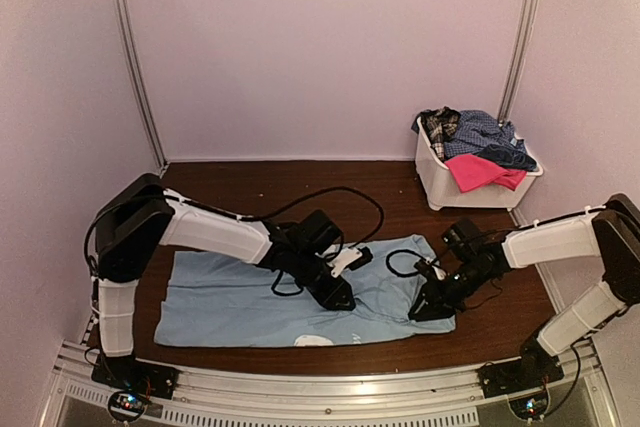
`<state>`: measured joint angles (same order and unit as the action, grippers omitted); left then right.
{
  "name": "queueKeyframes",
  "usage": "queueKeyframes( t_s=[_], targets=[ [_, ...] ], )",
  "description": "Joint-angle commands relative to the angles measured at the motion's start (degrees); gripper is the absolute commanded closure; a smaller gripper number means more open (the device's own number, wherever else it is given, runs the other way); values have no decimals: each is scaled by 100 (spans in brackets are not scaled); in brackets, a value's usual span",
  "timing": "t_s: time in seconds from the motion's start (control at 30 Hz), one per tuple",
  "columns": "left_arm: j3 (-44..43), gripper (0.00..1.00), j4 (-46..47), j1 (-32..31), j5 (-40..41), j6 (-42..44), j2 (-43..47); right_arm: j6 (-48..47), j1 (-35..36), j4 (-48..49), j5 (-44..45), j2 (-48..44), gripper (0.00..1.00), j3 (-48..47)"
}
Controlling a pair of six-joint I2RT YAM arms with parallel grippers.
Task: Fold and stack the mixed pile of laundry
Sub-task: Smooth out the rectangle-folded T-shirt at the center of the board, then rotate the rectangle-folded T-shirt at the center of the board.
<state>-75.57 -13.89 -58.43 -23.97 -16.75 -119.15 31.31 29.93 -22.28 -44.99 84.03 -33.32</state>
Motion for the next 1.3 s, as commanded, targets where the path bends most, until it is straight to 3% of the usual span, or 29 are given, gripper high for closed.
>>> queueKeyframes(
  t_s=[0.0, 0.1, 0.27, 0.5, 0.63, 0.97, 1.27],
  targets=[
    [351, 72, -570, -135, 254, 771, 430, 20, 38, -134, 257, -371, 76, -17],
    [475, 70, -655, -142, 332, 951, 749, 15, 15, -314, 526, -898, 73, -189],
    [117, 54, -777, 20, 766, 923, 1357, 74, -154, -497, 1206, -1642, 66, -608],
    [-253, 52, -1035, 825, 1225, 351, 1254, -296, -520, -1216, 2363, -613, 66, -1955],
    [-192, 53, -1253, 1302, 1485, 91, 1160, -277, -958, -1197, 2577, -210, 74, -2382],
    [195, 53, -1434, 1827, 1758, 23, 1080, -436, -1095, -851, 2042, 797, 87, -2643],
    [198, 53, -1422, 1872, 1777, 52, 960, -266, -1095, -456, 1877, 1346, 89, -2724]
  ],
)
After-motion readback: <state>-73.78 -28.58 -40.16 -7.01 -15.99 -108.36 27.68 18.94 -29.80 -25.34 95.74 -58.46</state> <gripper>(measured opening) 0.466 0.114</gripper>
